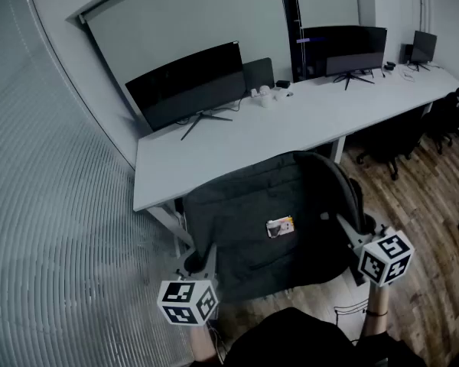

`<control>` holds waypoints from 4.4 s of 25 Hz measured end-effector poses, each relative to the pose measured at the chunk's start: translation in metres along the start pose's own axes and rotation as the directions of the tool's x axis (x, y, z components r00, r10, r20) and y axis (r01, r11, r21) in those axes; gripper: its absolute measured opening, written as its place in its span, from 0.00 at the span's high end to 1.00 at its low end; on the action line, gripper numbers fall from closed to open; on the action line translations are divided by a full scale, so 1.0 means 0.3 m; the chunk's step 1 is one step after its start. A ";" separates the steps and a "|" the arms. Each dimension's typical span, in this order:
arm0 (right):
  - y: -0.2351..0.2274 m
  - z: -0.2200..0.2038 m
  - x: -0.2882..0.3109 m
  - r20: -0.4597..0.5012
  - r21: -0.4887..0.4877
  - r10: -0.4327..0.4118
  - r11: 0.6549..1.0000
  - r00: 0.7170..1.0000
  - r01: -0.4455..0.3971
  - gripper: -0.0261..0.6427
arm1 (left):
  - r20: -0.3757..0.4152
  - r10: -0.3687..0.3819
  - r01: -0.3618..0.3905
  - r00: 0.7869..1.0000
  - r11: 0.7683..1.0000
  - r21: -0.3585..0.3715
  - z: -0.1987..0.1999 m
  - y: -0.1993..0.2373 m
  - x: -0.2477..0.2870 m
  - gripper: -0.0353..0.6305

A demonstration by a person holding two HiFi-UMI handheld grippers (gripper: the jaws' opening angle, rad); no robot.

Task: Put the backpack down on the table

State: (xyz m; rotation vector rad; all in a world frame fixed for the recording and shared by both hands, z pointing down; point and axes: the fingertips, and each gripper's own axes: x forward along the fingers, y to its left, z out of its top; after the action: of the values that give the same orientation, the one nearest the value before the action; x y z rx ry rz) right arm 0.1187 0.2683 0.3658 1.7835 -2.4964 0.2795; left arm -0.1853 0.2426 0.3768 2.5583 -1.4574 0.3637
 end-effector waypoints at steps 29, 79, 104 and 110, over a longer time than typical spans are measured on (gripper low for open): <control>-0.054 -0.056 -0.042 -0.040 0.013 0.069 0.998 0.997 -0.068 0.80 | -0.024 0.094 -0.095 0.995 0.995 -0.038 -0.072 -0.103 -0.054 0.88; -0.453 0.095 0.845 -0.090 0.035 -0.040 0.998 0.995 0.043 0.80 | -0.073 -0.013 0.008 0.997 0.998 -0.064 0.162 0.351 0.889 0.88; -0.594 0.260 1.162 -0.047 0.027 0.014 1.000 0.999 -0.012 0.80 | -0.006 0.012 -0.013 1.000 0.996 -0.087 0.344 0.486 1.146 0.88; -0.646 0.344 1.331 -0.050 0.021 0.063 0.998 0.997 -0.062 0.80 | -0.004 0.065 -0.065 0.998 0.992 -0.105 0.430 0.559 1.243 0.88</control>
State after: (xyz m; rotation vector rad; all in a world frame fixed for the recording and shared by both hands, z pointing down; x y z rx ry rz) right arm 0.1760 -0.1835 0.3477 1.6859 -2.5258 0.3497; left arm -0.1308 -0.1826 0.3690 2.4334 -1.5202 0.2880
